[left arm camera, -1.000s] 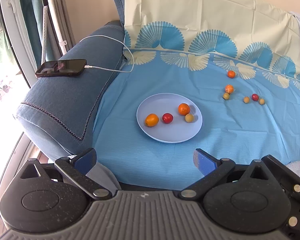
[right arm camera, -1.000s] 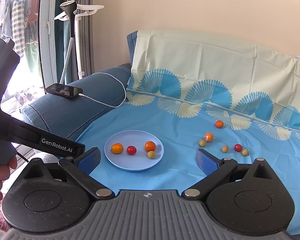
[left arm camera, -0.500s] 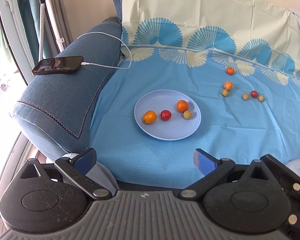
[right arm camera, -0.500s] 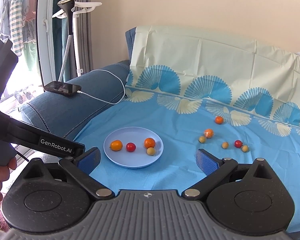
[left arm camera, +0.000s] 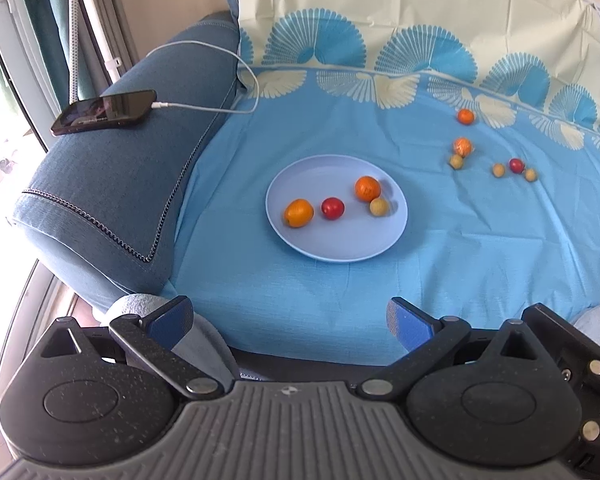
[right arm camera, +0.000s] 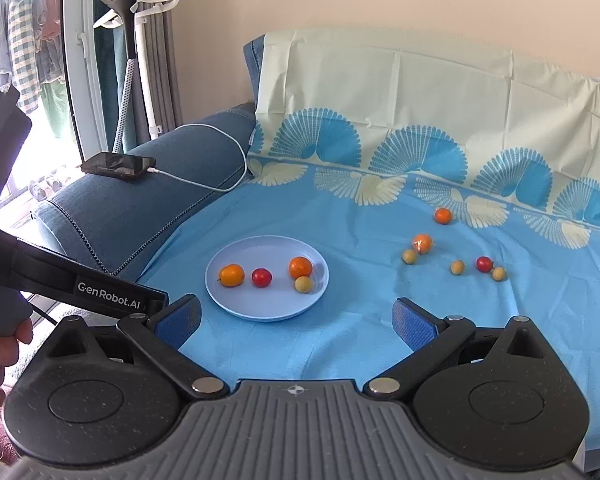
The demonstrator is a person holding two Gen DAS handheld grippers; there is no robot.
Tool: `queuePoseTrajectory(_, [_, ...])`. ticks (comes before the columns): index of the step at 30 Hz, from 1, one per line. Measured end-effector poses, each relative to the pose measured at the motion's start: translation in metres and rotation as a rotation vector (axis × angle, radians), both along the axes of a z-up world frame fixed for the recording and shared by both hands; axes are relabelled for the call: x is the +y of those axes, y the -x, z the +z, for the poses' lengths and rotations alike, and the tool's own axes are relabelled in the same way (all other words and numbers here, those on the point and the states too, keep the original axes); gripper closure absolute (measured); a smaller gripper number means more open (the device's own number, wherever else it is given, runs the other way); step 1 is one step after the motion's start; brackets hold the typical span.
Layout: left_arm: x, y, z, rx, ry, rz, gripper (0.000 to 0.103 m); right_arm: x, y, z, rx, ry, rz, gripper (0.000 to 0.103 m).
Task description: Organize fruits
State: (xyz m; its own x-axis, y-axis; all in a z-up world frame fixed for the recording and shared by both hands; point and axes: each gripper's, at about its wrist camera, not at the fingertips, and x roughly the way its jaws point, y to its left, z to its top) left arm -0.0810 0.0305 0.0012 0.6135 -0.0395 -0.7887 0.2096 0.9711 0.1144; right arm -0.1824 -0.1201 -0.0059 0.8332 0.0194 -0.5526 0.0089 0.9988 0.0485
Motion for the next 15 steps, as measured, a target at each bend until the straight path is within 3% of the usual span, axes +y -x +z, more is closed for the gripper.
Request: queuePoseTrajectory(15, [-0.022, -0.042, -0.030, 0.086, -0.080, -0.007, 0.000, -0.031, -0.034, -0.031, 0.105, -0.082, -0.070, 0.002])
